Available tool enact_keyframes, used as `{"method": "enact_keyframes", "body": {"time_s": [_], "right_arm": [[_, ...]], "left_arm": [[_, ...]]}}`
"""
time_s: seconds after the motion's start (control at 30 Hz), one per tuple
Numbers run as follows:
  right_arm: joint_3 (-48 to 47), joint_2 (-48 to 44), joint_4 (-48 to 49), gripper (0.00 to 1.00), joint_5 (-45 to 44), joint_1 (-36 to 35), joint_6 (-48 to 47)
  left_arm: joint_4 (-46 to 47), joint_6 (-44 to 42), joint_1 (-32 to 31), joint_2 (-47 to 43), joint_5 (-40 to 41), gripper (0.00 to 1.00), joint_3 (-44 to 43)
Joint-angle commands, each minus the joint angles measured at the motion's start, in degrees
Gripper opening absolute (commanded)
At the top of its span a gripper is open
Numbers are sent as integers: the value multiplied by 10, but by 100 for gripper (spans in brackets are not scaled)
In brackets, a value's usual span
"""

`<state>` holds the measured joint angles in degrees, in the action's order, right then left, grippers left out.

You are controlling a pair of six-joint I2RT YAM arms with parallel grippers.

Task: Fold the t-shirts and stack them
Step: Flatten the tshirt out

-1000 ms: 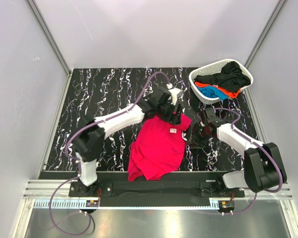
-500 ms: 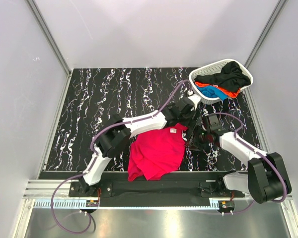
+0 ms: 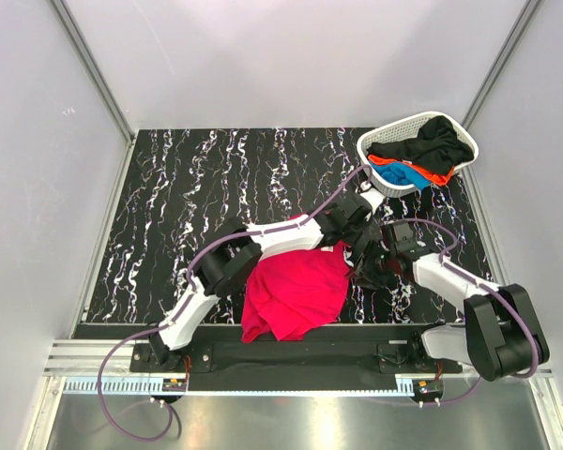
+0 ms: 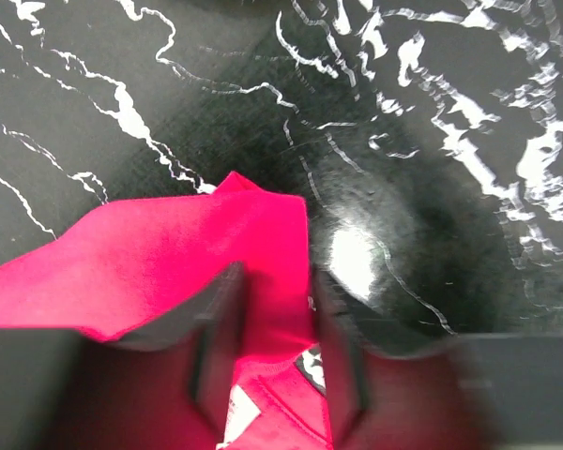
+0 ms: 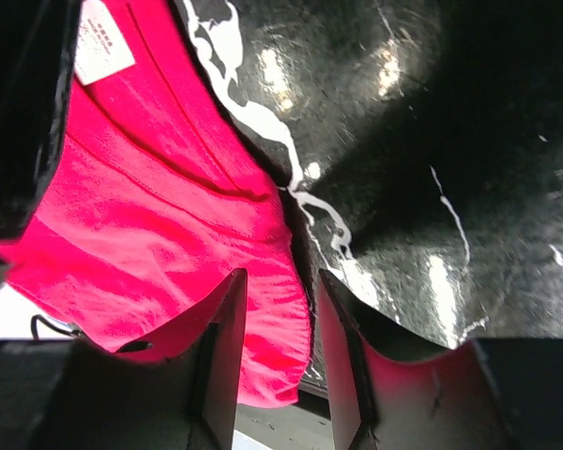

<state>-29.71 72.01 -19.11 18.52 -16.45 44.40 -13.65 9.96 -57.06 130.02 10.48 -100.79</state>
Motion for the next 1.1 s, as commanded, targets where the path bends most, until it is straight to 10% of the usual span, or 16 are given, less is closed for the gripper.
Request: {"method": "enact_keyframes", "body": {"time_s": [0.0,0.37,0.5,0.6,1.07], "right_arm": [[-3,9,40,43,15,0,3],[-7,101,115,40,12,0,14],[-46,138,121,2,29,-1,3],[-78,112,93,0,40,-11,-18],[-514,65,-96,0,99,-212,-138]], "left_arm": [[25,-35,-2,3,24,31,-31],[13,-18,5,-44,8,6,-28],[0,1,19,-89,-3,0,-15],[-23,13,49,-134,-16,0,-14],[-49,27,374,-392,-252,0,-39]]}}
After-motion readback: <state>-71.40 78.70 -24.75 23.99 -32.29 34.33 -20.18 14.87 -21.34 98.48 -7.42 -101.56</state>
